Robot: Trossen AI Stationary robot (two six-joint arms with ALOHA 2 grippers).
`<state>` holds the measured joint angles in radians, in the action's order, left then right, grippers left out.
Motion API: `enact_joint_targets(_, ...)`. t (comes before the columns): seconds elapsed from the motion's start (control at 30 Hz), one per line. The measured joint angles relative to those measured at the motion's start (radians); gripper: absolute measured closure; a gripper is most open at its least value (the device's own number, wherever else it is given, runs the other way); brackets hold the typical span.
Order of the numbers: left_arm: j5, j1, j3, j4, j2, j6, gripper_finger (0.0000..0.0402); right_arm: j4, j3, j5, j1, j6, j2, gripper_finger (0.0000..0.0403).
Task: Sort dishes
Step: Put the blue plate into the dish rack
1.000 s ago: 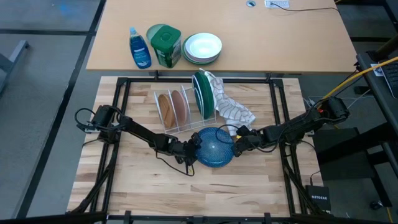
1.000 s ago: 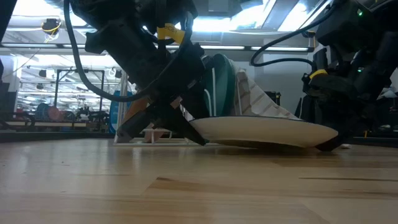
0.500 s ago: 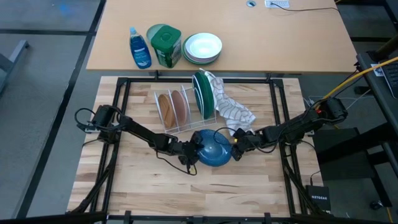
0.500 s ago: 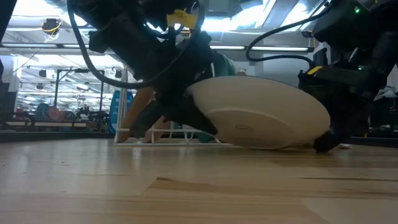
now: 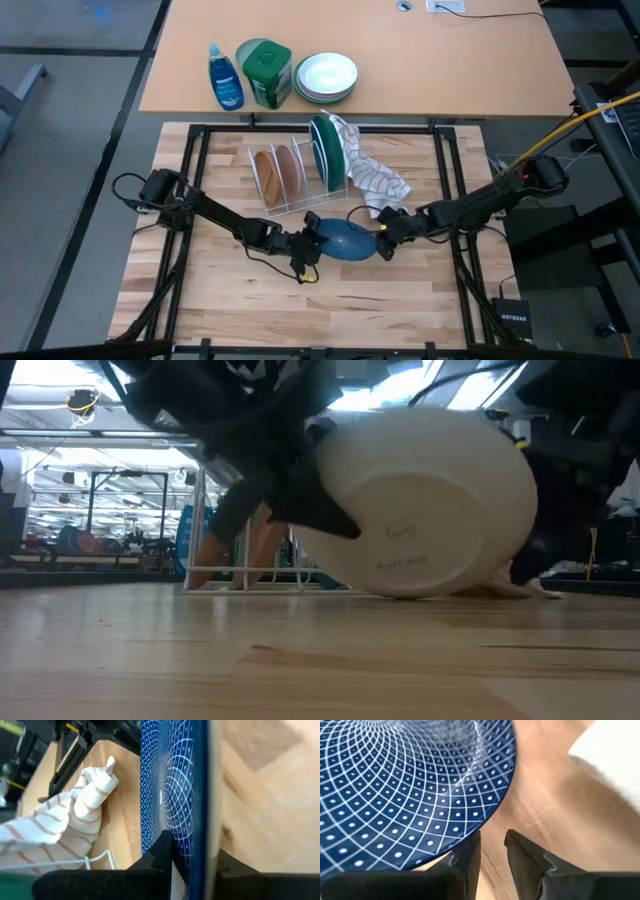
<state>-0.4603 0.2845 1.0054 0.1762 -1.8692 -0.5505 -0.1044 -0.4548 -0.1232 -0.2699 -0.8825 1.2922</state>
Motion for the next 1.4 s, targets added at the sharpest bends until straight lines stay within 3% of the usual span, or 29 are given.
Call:
enact_joint_targets(0.77,0.029,-0.011,-0.002,-0.184,0.348,0.806,0.0370,-0.079,-0.005,-0.155,0.001,0.285,-0.436,0.0304)
enact_joint_targets(0.9,0.013,-0.012,-0.002,-0.200,0.414,0.988,0.0370,-0.080,-0.005,-0.156,0.001,0.318,-0.468,0.0304)
enact_joint_targets(1.1,-0.101,-0.012,-0.002,-0.212,0.504,1.270,0.0370,-0.080,-0.005,-0.157,0.001,0.344,-0.473,0.0304)
enact_joint_targets(1.4,-0.169,-0.011,-0.002,-0.356,0.614,1.497,0.0370,-0.080,-0.004,-0.166,0.001,0.394,-0.472,0.0304)
